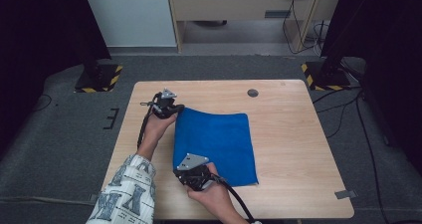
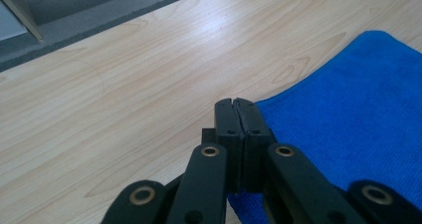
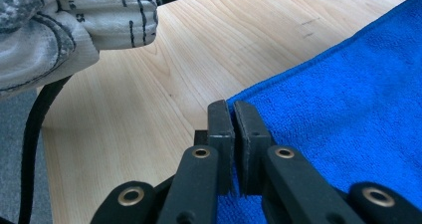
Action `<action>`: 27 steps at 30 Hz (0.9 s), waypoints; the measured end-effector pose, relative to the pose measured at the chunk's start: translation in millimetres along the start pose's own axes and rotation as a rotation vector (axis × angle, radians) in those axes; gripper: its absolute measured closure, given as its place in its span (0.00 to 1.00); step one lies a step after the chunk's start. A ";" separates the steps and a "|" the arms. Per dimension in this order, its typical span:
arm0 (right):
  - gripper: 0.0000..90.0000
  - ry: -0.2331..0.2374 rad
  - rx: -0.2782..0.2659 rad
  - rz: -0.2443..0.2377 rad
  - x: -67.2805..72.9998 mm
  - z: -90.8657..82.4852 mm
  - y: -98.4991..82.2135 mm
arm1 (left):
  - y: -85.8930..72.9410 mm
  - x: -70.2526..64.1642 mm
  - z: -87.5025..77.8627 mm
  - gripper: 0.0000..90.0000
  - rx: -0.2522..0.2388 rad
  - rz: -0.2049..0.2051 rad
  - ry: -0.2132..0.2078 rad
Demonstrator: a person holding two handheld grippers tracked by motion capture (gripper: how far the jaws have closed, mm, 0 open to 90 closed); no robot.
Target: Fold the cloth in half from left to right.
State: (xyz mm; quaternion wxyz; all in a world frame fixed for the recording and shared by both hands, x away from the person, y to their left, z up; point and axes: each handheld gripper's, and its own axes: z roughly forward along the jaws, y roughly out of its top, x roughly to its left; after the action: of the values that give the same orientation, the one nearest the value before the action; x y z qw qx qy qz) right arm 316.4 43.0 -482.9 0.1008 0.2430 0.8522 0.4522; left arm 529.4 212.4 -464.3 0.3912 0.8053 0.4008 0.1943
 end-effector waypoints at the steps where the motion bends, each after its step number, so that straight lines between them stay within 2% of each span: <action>1: 0.97 0.003 -0.003 0.000 0.1 0.3 0.9 | 0.7 0.8 -1.5 0.99 0.003 0.005 -0.001; 15: 0.97 -0.006 -0.037 0.003 8.4 4.2 17.0 | 0.8 12.9 -14.9 0.99 0.004 0.003 0.011; 27: 0.97 0.002 -0.041 -0.011 15.8 11.3 24.0 | -4.3 22.7 -22.7 0.99 0.006 -0.004 0.012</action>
State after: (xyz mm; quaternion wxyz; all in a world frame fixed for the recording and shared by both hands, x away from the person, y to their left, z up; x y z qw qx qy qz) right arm 315.1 70.5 -468.9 0.1074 0.2360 0.8442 0.4692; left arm 526.7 242.9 -453.7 0.3868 0.8046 0.4051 0.1972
